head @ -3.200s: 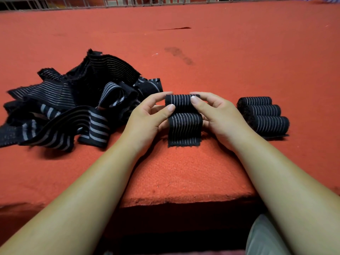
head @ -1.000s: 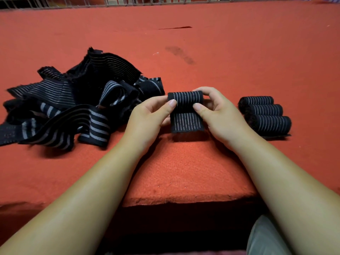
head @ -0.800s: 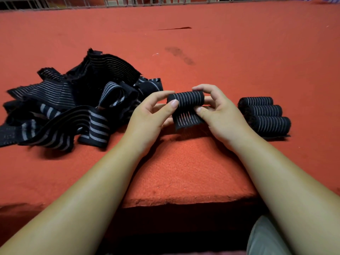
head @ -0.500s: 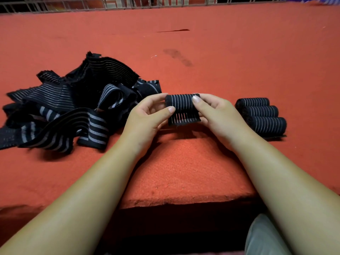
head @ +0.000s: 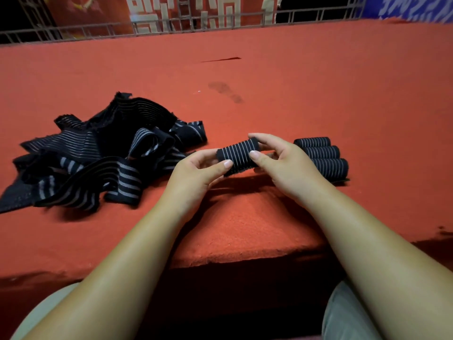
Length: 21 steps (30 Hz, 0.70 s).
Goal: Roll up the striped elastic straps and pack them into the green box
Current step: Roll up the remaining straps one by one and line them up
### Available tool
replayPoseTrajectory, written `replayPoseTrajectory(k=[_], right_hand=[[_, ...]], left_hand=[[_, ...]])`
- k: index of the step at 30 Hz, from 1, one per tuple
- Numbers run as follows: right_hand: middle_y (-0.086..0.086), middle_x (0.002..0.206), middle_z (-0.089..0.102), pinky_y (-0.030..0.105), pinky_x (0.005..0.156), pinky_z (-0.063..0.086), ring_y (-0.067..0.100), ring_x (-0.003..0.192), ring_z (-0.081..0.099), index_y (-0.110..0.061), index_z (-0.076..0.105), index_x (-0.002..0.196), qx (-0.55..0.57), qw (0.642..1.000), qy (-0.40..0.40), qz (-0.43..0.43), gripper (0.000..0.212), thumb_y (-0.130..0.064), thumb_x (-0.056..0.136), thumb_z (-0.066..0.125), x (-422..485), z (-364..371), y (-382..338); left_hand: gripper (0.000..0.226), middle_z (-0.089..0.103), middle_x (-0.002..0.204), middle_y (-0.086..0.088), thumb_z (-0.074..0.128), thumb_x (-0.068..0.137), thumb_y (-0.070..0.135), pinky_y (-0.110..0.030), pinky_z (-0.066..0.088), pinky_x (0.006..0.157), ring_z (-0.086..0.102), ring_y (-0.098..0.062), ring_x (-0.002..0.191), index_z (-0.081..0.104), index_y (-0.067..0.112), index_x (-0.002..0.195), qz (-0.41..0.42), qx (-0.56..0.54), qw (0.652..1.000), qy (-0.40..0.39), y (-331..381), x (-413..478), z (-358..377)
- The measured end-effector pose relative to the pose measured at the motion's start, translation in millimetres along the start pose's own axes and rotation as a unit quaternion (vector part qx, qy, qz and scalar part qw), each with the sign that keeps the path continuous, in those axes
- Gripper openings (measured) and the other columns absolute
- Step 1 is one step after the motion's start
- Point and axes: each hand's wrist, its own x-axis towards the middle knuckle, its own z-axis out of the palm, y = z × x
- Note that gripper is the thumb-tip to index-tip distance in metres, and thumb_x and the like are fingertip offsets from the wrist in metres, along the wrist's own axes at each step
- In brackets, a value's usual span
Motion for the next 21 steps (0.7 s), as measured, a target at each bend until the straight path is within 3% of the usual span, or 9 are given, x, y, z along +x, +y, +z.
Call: replayPoseTrajectory(k=[6,9,12,14,16,18,21], right_hand=[[-0.014,0.118,0.075,0.041,0.104,0.056,0.009,0.098,0.074,-0.036,0.065,0.143,0.0,0.999,0.043,0.024,0.044,-0.035,0.1,0.073,-23.0,-27.6,4.3],[-0.013,0.126,0.074,0.042,0.107,0.055,0.006,0.105,0.073,-0.028,0.065,0.144,0.023,0.997,0.067,0.03,0.042,-0.03,0.102,0.071,-30.9,-42.1,5.8],[-0.015,0.123,0.074,0.036,0.109,0.053,0.003,0.112,0.07,-0.029,0.067,0.139,0.019,0.996,0.085,0.022,0.038,-0.028,0.102,0.071,-38.0,-58.7,5.3],[-0.016,0.12,0.074,0.028,0.106,0.052,0.001,0.111,0.069,-0.03,0.068,0.135,0.01,0.995,0.094,0.02,0.034,-0.026,0.102,0.071,-41.9,-70.6,5.2],[-0.016,0.117,0.075,0.024,0.099,0.053,0.0,0.106,0.07,-0.031,0.069,0.131,0.001,0.995,0.098,0.025,0.03,-0.026,0.102,0.071,-48.0,-84.2,7.2],[-0.015,0.113,0.076,0.025,0.095,0.054,0.001,0.103,0.071,-0.033,0.069,0.127,-0.002,0.995,0.093,0.039,0.025,-0.027,0.102,0.071,-54.4,-96.6,11.3],[-0.013,0.111,0.078,0.031,0.099,0.056,0.004,0.102,0.073,-0.031,0.07,0.124,-0.014,0.995,0.076,0.057,0.022,-0.028,0.103,0.07,-62.0,-111.8,19.7]], left_hand=[[0.034,0.081,0.122,0.001,0.082,0.095,0.019,-0.049,0.051,0.117,0.074,-0.02,0.123,0.079,0.021,0.129,0.031,0.047,0.998,-0.013,8.7,-10.8,30.7],[0.035,0.081,0.122,0.0,0.081,0.094,0.018,-0.051,0.051,0.116,0.074,-0.023,0.123,0.079,0.02,0.128,0.062,0.06,0.996,-0.016,10.3,-9.8,51.1],[0.035,0.082,0.116,0.003,0.08,0.095,0.009,-0.044,0.057,0.109,0.076,-0.017,0.116,0.079,0.018,0.128,0.083,0.078,0.993,0.003,14.8,-8.8,72.7],[0.042,0.08,0.12,0.008,0.082,0.094,0.012,-0.035,0.057,0.105,0.074,-0.012,0.11,0.075,0.022,0.134,0.085,0.104,0.991,0.011,17.3,-8.0,84.9],[0.053,0.076,0.125,0.015,0.086,0.091,0.018,-0.034,0.058,0.103,0.074,-0.018,0.106,0.07,0.031,0.14,0.086,0.124,0.989,0.004,18.5,-8.6,96.5],[0.056,0.075,0.126,0.018,0.086,0.091,0.017,-0.037,0.059,0.102,0.075,-0.024,0.108,0.069,0.038,0.14,0.088,0.127,0.988,-0.019,18.1,-10.6,107.1],[0.047,0.079,0.114,0.018,0.086,0.089,0.012,-0.036,0.06,0.097,0.074,-0.011,0.097,0.074,0.034,0.129,0.089,0.127,0.987,-0.033,15.1,-16.0,121.7]])
